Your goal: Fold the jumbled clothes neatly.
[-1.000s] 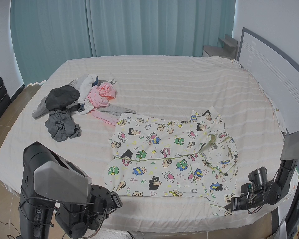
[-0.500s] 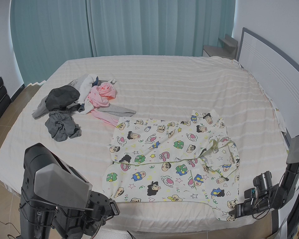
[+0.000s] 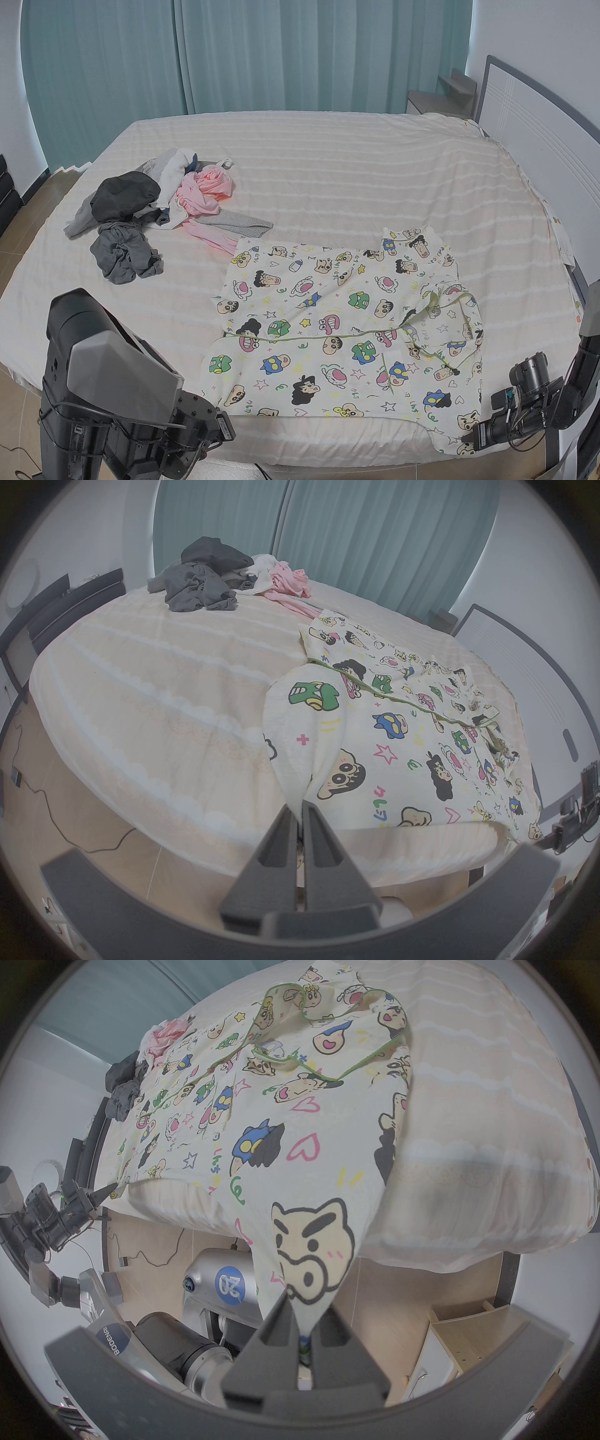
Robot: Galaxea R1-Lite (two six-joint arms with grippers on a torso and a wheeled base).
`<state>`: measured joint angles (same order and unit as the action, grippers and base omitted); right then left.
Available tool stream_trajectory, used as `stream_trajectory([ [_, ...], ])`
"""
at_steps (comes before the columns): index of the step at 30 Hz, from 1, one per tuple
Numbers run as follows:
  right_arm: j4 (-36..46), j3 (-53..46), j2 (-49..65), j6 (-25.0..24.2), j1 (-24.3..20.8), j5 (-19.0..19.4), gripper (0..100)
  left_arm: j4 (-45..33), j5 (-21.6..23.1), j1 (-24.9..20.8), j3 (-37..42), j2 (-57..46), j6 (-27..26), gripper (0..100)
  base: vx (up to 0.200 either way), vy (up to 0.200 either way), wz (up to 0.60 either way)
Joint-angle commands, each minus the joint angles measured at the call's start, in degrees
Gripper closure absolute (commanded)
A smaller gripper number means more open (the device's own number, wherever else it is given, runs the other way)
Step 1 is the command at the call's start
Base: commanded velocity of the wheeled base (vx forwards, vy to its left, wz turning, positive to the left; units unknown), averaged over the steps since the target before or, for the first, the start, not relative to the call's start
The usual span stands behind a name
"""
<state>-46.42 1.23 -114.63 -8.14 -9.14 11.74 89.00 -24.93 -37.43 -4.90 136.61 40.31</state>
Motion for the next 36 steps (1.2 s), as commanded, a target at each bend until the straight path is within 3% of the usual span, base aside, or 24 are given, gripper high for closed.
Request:
stream_trajectory([
  [1,0.5,-1.2,1.2,0.1,-1.5,-0.3,100,1.0,0.0,-0.5,1.4,-0.2,0.0,100,0.000,0.000,0.00],
  [14,1.9,-1.2,3.7,0.2,-2.2,-1.5,100,1.0,0.0,-0.7,2.4,-0.6,-0.1,100,0.000,0.000,0.00],
  [22,1.9,1.2,9.3,-0.1,0.7,-0.7,100,1.0,0.0,-0.3,0.3,-5.9,-0.2,100,0.000,0.000,0.00],
  [36,2.2,12.5,10.3,-2.6,2.9,-0.2,100,1.0,-0.3,5.1,-7.8,-6.0,-2.5,100,0.000,0.000,0.00],
])
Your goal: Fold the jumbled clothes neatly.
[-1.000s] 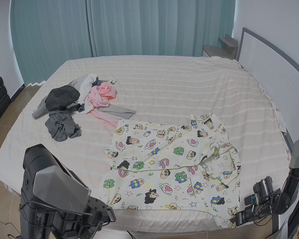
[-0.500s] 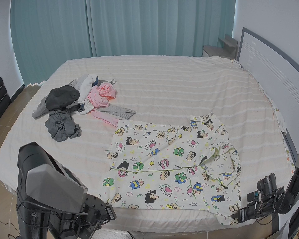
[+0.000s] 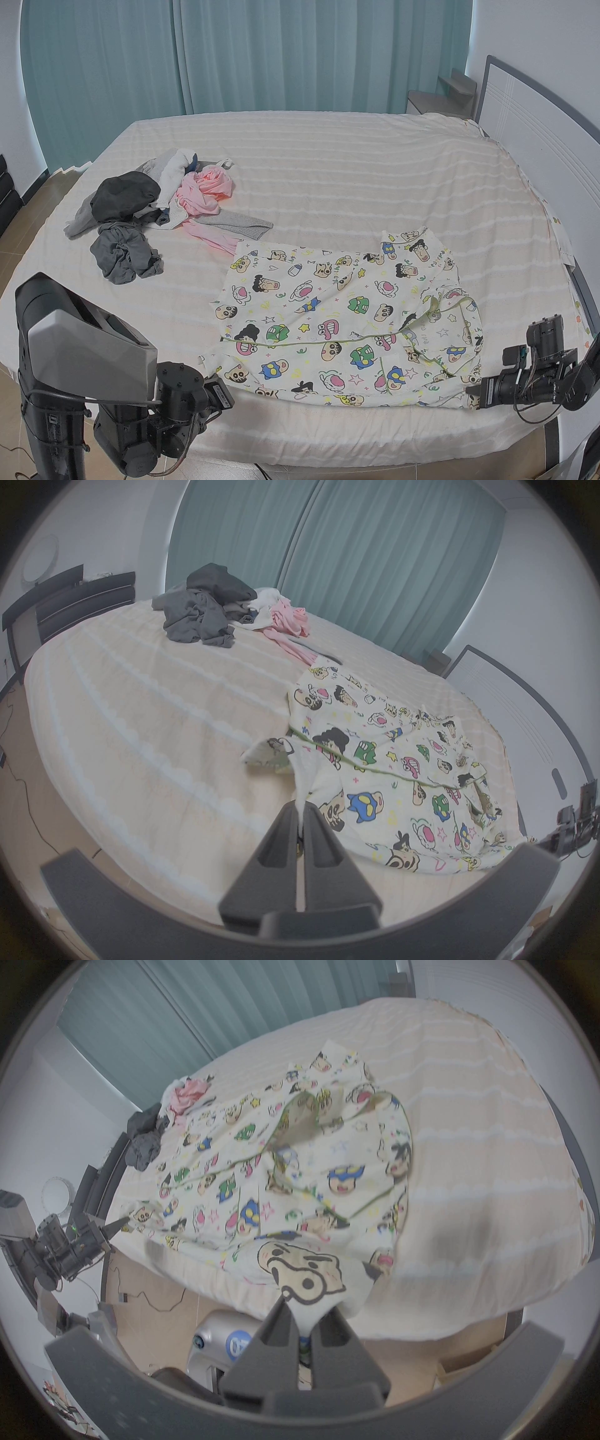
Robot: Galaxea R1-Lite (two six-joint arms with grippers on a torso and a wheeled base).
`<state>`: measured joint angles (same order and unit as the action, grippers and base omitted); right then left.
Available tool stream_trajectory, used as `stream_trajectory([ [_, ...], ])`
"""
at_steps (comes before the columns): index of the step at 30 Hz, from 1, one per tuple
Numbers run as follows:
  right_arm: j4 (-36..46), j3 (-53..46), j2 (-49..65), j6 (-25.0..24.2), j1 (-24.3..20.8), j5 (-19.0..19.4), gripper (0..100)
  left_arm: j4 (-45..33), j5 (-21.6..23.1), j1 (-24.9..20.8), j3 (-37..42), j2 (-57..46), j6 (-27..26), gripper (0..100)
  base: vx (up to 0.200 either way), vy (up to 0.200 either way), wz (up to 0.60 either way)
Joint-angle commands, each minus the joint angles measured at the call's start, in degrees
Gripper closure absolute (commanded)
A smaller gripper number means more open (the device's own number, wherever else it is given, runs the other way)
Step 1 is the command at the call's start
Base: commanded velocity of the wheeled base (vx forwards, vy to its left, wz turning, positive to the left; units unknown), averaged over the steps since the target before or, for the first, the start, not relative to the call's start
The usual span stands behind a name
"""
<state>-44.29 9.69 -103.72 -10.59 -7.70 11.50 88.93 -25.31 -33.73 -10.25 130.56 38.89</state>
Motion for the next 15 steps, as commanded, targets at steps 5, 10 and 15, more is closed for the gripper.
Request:
stream_trajectory([
  [5,0.0,8.2,-3.7,-0.4,3.0,0.0,100,0.7,0.1,1.8,-7.4,0.6,-3.3,100,0.000,0.000,0.00],
  [10,-0.1,12.3,-6.2,-1.4,3.7,0.0,100,-2.2,0.1,3.3,-13.2,2.3,-4.4,100,0.000,0.000,0.00],
  [15,-0.2,16.1,-8.7,-3.1,3.8,-0.2,100,-4.6,0.1,5.4,-17.3,4.3,-4.5,100,0.000,0.000,0.00],
])
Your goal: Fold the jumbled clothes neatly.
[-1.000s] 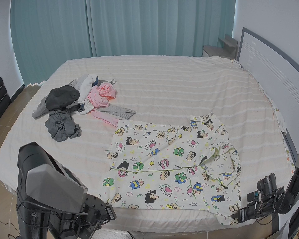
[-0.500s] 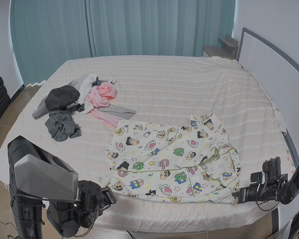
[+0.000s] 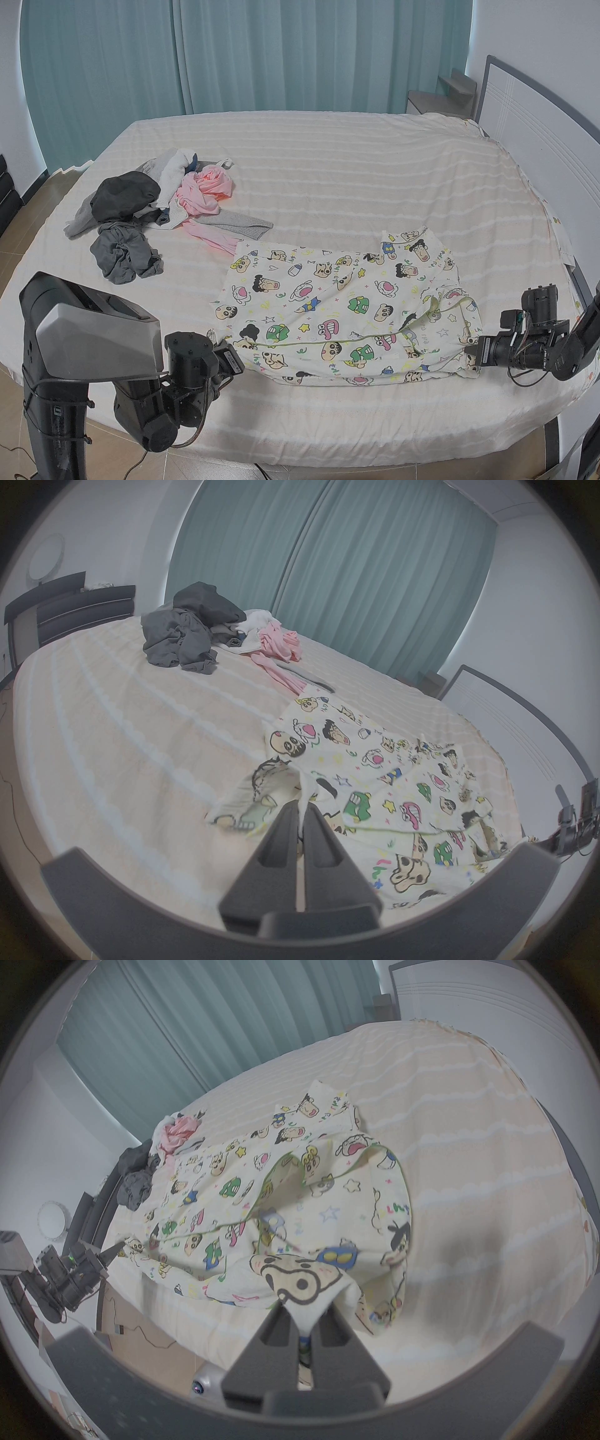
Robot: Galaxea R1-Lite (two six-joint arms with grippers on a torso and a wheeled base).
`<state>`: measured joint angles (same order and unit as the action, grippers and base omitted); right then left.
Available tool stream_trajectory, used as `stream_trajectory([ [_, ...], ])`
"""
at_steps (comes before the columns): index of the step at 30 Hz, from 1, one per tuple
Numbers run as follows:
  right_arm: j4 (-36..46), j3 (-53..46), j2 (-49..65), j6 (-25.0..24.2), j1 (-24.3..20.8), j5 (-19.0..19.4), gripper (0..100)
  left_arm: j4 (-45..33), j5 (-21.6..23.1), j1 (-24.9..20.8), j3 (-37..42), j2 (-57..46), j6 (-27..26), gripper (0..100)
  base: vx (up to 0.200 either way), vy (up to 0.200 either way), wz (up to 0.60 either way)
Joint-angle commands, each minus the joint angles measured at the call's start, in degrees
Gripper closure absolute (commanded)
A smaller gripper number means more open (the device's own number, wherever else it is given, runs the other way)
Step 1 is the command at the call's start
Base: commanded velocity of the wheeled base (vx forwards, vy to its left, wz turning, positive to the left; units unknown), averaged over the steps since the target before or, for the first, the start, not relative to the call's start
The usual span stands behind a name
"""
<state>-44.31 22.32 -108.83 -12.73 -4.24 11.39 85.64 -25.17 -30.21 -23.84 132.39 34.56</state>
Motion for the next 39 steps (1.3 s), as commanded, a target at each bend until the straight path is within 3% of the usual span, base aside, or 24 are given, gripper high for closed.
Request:
stream_trajectory([
  [1,-0.2,4.3,-4.0,-1.3,0.4,-0.1,100,-2.1,-0.1,2.4,-4.7,2.8,-0.4,100,0.000,0.000,0.00],
  [30,-0.3,15.7,-13.1,-2.0,3.5,-1.9,100,-23.7,0.1,4.0,-29.3,6.9,-0.4,100,0.000,0.000,0.00],
  [34,-0.2,16.7,-13.4,-4.1,3.6,-2.0,100,-25.3,0.1,4.3,-31.5,7.8,-0.4,100,0.000,0.000,0.00],
  [35,-0.3,17.0,-13.4,-4.5,3.6,-2.0,100,-25.5,0.1,4.3,-31.9,8.1,-0.4,0,0.000,0.000,0.00],
  [39,-0.2,17.5,-14.0,-5.2,3.6,-2.3,100,-25.6,0.0,4.3,-32.3,8.7,-0.4,0,0.000,0.000,0.00],
])
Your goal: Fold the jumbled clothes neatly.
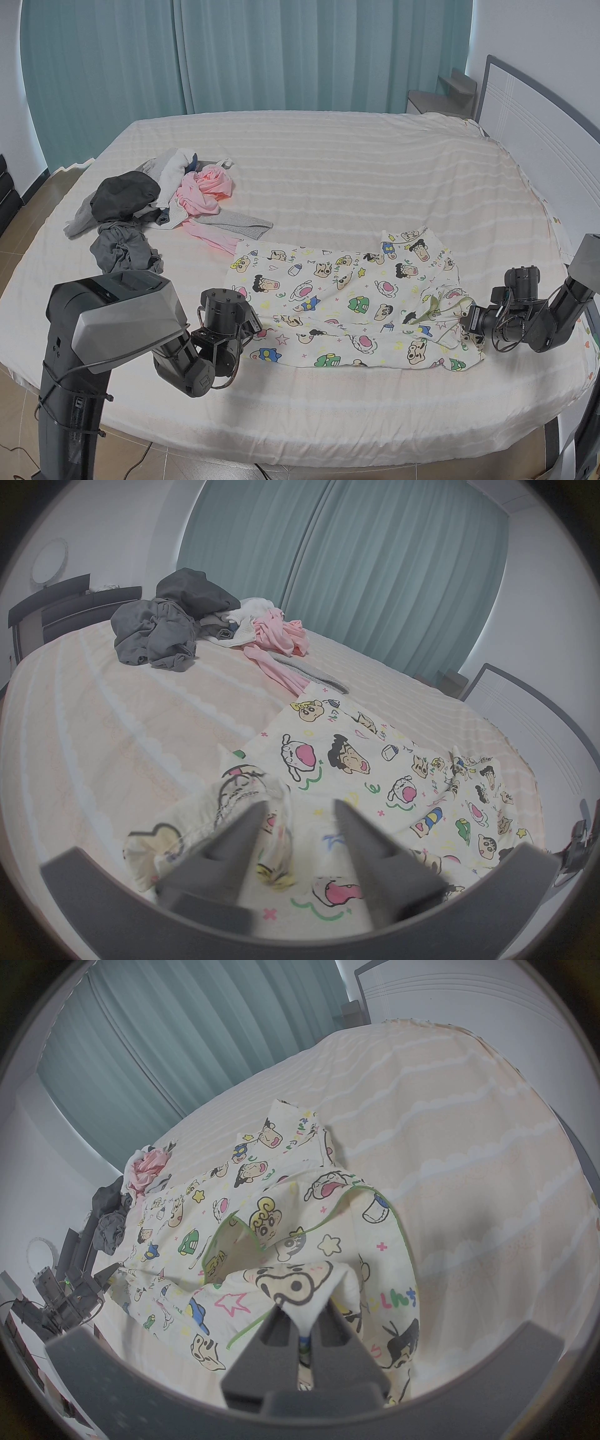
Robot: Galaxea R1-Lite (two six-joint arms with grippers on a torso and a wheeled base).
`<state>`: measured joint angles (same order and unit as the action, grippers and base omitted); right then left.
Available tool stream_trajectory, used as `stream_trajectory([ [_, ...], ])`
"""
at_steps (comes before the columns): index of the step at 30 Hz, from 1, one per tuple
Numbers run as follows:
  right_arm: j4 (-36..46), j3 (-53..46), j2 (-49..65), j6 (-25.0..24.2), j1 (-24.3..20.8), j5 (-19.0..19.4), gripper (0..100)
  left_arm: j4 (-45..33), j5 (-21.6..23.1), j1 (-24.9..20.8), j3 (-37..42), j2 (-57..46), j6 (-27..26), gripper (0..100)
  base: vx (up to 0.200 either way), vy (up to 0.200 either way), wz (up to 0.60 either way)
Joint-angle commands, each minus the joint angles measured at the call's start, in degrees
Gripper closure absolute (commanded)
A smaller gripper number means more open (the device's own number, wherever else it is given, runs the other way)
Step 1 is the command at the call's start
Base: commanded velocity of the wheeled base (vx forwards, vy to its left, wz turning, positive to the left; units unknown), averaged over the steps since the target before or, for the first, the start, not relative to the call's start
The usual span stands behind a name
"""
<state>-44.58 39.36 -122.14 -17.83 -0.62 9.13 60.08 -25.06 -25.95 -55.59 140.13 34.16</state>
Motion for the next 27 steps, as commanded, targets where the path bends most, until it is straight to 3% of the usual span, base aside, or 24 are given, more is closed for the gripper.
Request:
stream_trajectory([
  [1,-0.1,0.5,-0.9,-0.1,0.0,-0.3,100,0.0,-0.1,0.0,-0.6,1.0,0.0,0,0.000,0.000,0.00],
  [8,-0.1,0.7,-1.0,-0.6,0.0,-0.6,100,0.4,-0.5,1.8,0.0,0.3,0.1,0,0.000,0.000,0.00],
  [13,-0.1,1.0,-0.9,-1.4,0.2,-0.6,100,0.5,-4.1,4.0,0.6,-1.2,0.2,0,0.000,0.000,0.00],
  [23,-0.1,2.6,-1.9,-1.7,0.4,-0.8,100,2.2,-3.9,5.9,12.2,-9.2,2.1,0,0.000,0.000,0.00],
  [24,-0.1,2.7,-1.9,-1.7,0.4,-0.8,0,2.3,-3.9,6.2,12.7,-10.2,2.4,0,0.000,0.000,0.00],
  [27,-0.2,2.6,-2.1,-1.8,0.4,-0.8,0,2.4,-3.9,6.9,15.7,-14.4,4.1,0,0.000,0.000,0.00],
])
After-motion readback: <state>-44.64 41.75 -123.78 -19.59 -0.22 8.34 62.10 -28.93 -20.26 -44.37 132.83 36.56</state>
